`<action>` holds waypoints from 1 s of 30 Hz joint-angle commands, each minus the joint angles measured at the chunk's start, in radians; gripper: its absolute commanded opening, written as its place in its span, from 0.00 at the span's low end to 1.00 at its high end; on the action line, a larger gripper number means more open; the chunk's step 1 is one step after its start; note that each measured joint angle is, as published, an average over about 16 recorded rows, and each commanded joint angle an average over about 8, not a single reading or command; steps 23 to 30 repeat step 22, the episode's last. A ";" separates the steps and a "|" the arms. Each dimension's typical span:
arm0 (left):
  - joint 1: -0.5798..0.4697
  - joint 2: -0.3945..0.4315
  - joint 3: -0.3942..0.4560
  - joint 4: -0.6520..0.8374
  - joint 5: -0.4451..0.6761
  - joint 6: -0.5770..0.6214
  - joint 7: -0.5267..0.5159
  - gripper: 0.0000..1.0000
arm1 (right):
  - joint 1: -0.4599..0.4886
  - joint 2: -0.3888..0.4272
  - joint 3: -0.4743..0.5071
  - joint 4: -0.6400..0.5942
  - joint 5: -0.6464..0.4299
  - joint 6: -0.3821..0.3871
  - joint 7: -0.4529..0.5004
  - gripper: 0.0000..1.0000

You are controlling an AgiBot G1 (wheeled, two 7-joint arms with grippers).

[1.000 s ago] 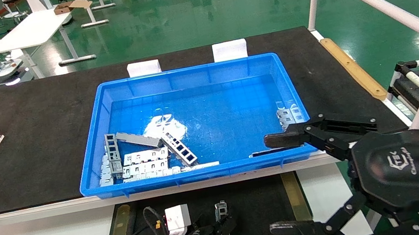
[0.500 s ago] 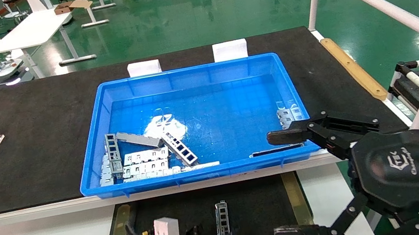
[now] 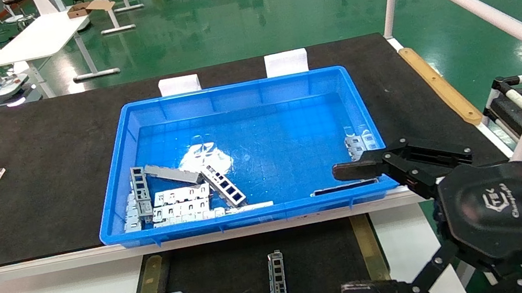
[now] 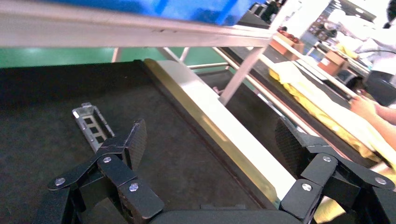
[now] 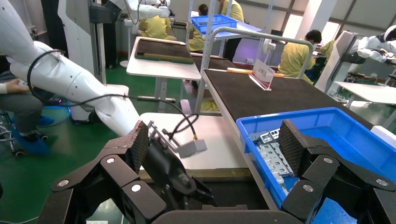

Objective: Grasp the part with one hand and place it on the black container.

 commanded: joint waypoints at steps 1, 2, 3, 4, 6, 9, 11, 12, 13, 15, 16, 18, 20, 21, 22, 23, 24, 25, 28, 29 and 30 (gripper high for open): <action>0.005 -0.028 -0.001 -0.022 -0.001 0.020 -0.006 1.00 | 0.000 0.000 0.000 0.000 0.000 0.000 0.000 1.00; 0.007 -0.041 -0.002 -0.034 -0.002 0.026 -0.010 1.00 | 0.000 0.000 0.000 0.000 0.000 0.000 0.000 1.00; 0.009 -0.054 -0.004 -0.046 -0.004 0.033 -0.013 1.00 | 0.000 0.000 0.000 0.000 0.000 0.000 0.000 1.00; 0.011 -0.066 -0.006 -0.058 -0.006 0.038 -0.016 1.00 | 0.000 0.000 0.000 0.000 0.000 0.000 0.000 1.00; 0.015 -0.093 -0.012 -0.082 -0.011 0.047 -0.025 1.00 | 0.000 0.000 0.000 0.000 0.000 0.000 0.000 1.00; 0.023 -0.135 -0.025 -0.118 -0.023 0.061 -0.036 1.00 | 0.000 0.000 -0.001 0.000 0.000 0.000 0.000 1.00; 0.030 -0.161 -0.036 -0.138 -0.034 0.073 -0.039 1.00 | 0.000 0.000 -0.001 0.000 0.000 0.000 0.000 1.00; 0.033 -0.173 -0.042 -0.145 -0.040 0.081 -0.039 1.00 | 0.000 0.000 -0.001 0.000 0.000 0.000 0.000 1.00; 0.036 -0.184 -0.048 -0.151 -0.046 0.089 -0.038 1.00 | 0.000 0.000 -0.001 0.000 0.000 0.000 0.000 1.00; 0.043 -0.202 -0.060 -0.158 -0.057 0.106 -0.032 1.00 | 0.000 0.000 -0.001 0.000 0.001 0.000 0.000 1.00; 0.046 -0.209 -0.066 -0.159 -0.062 0.114 -0.029 1.00 | 0.000 0.000 -0.001 0.000 0.001 0.000 0.000 1.00; 0.052 -0.219 -0.075 -0.161 -0.071 0.128 -0.022 1.00 | 0.000 0.000 -0.001 0.000 0.001 0.000 0.000 1.00; 0.055 -0.223 -0.080 -0.162 -0.076 0.135 -0.017 1.00 | 0.000 0.000 -0.001 0.000 0.001 0.000 -0.001 1.00; 0.056 -0.224 -0.082 -0.162 -0.078 0.137 -0.015 1.00 | 0.000 0.000 -0.001 0.000 0.001 0.000 -0.001 1.00; 0.057 -0.225 -0.083 -0.162 -0.080 0.139 -0.014 1.00 | 0.000 0.000 -0.001 0.000 0.001 0.000 -0.001 1.00; 0.057 -0.225 -0.083 -0.162 -0.080 0.139 -0.014 1.00 | 0.000 0.000 -0.001 0.000 0.001 0.000 -0.001 1.00; 0.057 -0.225 -0.083 -0.162 -0.080 0.139 -0.014 1.00 | 0.000 0.000 -0.001 0.000 0.001 0.000 -0.001 1.00; 0.057 -0.225 -0.083 -0.162 -0.080 0.139 -0.014 1.00 | 0.000 0.000 -0.001 0.000 0.001 0.000 -0.001 1.00; 0.057 -0.225 -0.083 -0.162 -0.080 0.139 -0.014 1.00 | 0.000 0.000 -0.001 0.000 0.001 0.000 -0.001 1.00; 0.057 -0.225 -0.083 -0.162 -0.080 0.139 -0.014 1.00 | 0.000 0.000 -0.001 0.000 0.001 0.000 -0.001 1.00; 0.057 -0.225 -0.083 -0.162 -0.080 0.139 -0.014 1.00 | 0.000 0.000 -0.001 0.000 0.001 0.000 -0.001 1.00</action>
